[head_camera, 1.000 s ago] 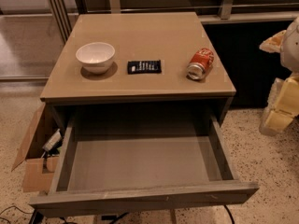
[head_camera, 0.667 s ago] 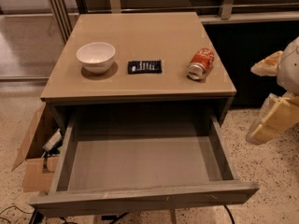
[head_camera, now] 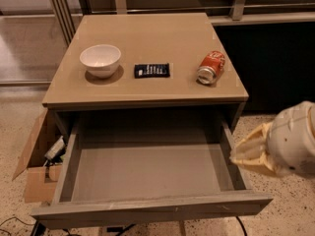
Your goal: Close top drawer
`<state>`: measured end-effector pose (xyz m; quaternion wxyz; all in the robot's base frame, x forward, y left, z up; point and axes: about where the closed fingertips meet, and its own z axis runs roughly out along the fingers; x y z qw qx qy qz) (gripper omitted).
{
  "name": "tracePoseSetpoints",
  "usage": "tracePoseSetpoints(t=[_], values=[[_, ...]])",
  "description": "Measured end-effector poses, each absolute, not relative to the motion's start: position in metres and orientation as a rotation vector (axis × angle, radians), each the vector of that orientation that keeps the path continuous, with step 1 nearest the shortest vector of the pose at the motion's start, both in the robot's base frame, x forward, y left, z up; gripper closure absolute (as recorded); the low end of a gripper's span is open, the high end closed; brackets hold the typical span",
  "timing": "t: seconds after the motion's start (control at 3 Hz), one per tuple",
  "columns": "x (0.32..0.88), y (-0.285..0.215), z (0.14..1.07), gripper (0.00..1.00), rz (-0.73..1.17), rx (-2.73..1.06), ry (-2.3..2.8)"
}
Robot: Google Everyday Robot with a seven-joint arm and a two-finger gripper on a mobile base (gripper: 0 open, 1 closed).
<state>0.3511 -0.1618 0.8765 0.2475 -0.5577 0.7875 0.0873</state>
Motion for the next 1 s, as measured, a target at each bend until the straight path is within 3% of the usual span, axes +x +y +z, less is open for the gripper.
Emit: tracePoseSetpoints(t=[0.33, 1.0], values=[[0.3165, -0.1644, 0.8310, 1.00, 0.332, -1.448, 2.197], [0.3110, -0.1642, 0.8235, 1.00, 0.349, -1.447, 2.211]])
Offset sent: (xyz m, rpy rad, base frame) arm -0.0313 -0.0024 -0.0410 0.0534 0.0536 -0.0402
